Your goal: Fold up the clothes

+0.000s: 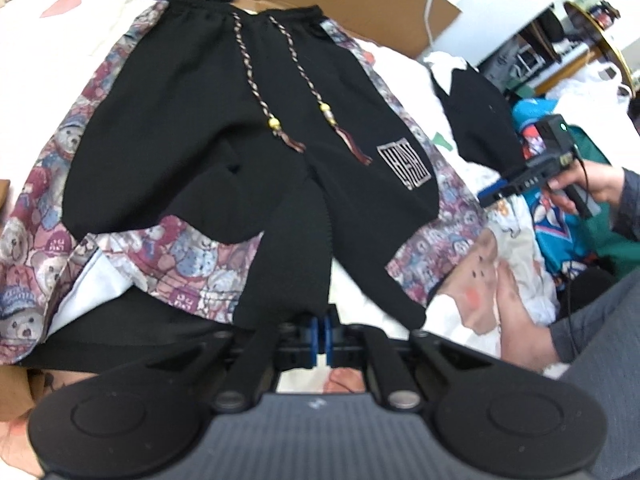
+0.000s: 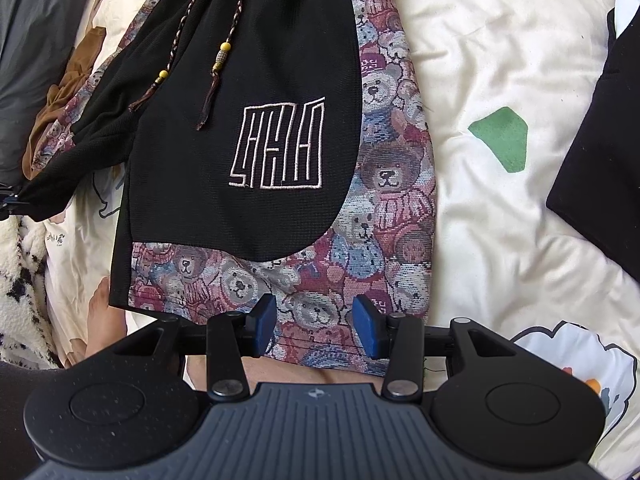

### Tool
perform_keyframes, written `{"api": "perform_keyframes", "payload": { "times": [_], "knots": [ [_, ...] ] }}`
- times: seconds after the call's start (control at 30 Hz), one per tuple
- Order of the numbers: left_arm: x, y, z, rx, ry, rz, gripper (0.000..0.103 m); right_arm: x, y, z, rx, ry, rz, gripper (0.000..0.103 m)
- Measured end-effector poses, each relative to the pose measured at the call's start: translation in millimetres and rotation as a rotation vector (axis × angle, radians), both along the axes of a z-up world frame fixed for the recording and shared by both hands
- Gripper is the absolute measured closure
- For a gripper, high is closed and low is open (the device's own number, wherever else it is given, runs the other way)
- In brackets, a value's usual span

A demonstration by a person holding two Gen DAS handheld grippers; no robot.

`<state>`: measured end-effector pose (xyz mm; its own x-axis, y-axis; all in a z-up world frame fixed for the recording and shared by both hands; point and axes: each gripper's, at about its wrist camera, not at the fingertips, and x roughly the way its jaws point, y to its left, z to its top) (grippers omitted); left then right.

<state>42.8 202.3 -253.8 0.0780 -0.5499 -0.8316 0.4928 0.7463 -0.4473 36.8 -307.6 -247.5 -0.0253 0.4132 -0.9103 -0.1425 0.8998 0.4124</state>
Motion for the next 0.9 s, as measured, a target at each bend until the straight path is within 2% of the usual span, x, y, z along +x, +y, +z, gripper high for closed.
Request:
{"api": "perform_keyframes", "payload": {
  "times": [0.4, 0.63, 0.73, 0.77, 0.83, 0.9],
  "knots": [
    [-8.5, 7.8, 18.0, -0.004, -0.013, -0.032, 0.100, 0.4, 2.5, 0.1, 0.008, 0.001, 0.008, 0.056],
    [-15.0, -4.8, -3.5, -0.009, 0.032, -0.058, 0.098, 0.7, 4.5, -2.4, 0.006, 0.010, 0.017, 0.056],
    [-20.1, -12.8, -18.6, -0.012, 0.083, -0.087, 0.094, 0.2, 4.0, -2.1, 0.005, 0.011, 0.015, 0.056],
    [-22.3, -15.5, -21.9, -0.017, 0.095, -0.100, 0.089, 0.2, 3.7, -2.2, 0.004, 0.012, 0.014, 0.056],
    [-23.8, -15.5, -23.6, -0.025, 0.094, -0.100, 0.087, -0.8, 2.2, -3.1, 0.000, 0.016, 0.012, 0.056],
    [-24.1, -13.7, -25.3, -0.019, 0.085, -0.087, 0.079, -1.4, 1.5, -4.4, -0.005, 0.020, 0.010, 0.056]
  ]
}}
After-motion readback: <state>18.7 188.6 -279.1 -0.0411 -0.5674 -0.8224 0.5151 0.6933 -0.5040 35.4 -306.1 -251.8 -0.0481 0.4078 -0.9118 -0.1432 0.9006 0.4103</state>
